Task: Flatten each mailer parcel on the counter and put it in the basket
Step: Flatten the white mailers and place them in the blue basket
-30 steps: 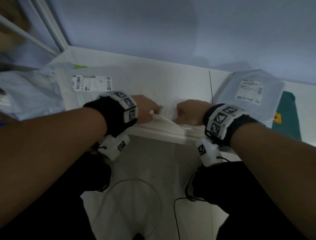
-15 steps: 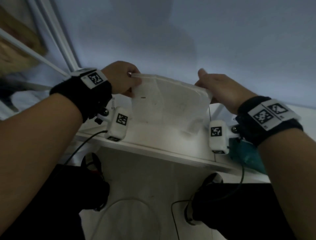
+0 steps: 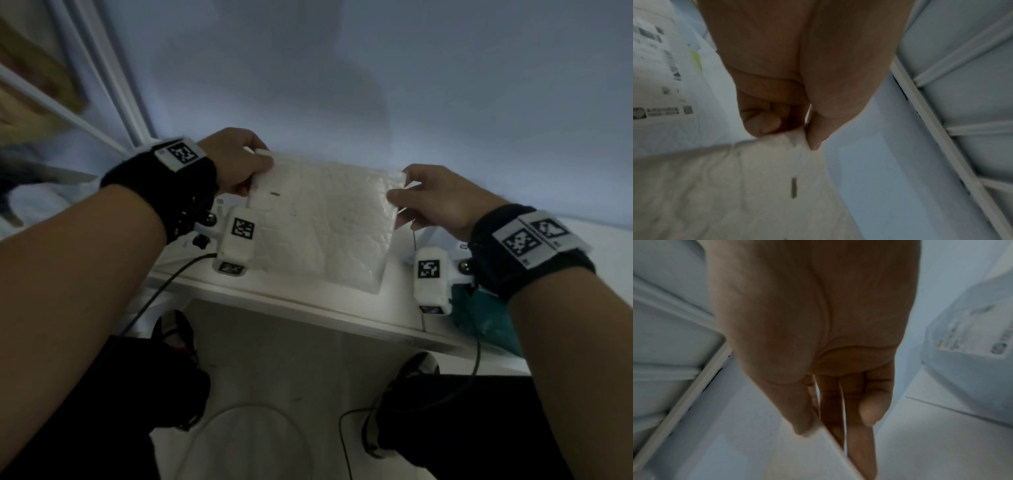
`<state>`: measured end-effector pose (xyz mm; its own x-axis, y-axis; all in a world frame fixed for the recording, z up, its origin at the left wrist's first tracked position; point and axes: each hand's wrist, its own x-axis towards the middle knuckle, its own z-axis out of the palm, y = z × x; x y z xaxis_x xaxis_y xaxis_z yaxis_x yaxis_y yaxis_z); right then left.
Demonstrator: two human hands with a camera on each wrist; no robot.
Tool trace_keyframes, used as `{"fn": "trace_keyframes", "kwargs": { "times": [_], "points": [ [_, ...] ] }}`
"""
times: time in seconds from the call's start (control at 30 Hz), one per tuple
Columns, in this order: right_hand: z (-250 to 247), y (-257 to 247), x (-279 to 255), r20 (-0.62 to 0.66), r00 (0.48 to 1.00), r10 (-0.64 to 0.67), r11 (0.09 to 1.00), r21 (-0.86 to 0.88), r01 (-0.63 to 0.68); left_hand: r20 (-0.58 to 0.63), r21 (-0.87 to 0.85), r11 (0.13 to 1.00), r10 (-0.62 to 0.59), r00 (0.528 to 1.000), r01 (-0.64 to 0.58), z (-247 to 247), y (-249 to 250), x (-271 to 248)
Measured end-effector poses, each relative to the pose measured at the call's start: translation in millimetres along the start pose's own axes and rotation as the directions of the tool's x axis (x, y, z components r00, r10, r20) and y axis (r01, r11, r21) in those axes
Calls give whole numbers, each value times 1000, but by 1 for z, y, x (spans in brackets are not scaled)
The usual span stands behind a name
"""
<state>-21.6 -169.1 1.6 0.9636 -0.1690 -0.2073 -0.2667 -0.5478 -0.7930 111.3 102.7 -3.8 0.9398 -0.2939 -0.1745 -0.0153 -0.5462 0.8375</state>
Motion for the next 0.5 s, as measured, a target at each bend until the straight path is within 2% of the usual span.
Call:
{"fn": "trace_keyframes", "kwargs": {
  "times": [0.07, 0.13, 0.33, 0.4, 0.5],
  "points": [
    [3, 6, 6, -31, 997, 65, 997, 50, -63, -61, 171, 985, 43, 997, -32, 3, -3, 1],
    [8, 16, 11, -58, 989, 134, 987, 102, -128, -84, 250, 968, 51, 995, -28, 10, -8, 0],
    [36, 57, 26, -139, 949, 281, 960, 39, -279, 70, 229, 973, -55, 996, 38, 50, -34, 1],
    [45, 70, 29, -140, 937, 319, 947, 0, -322, 108, 303, 953, -53, 993, 18, 59, -41, 4],
    [54, 83, 31, -134, 922, 364, 928, -29, -371, 137, 476, 877, -8, 990, -59, 65, -49, 12]
  ]
}}
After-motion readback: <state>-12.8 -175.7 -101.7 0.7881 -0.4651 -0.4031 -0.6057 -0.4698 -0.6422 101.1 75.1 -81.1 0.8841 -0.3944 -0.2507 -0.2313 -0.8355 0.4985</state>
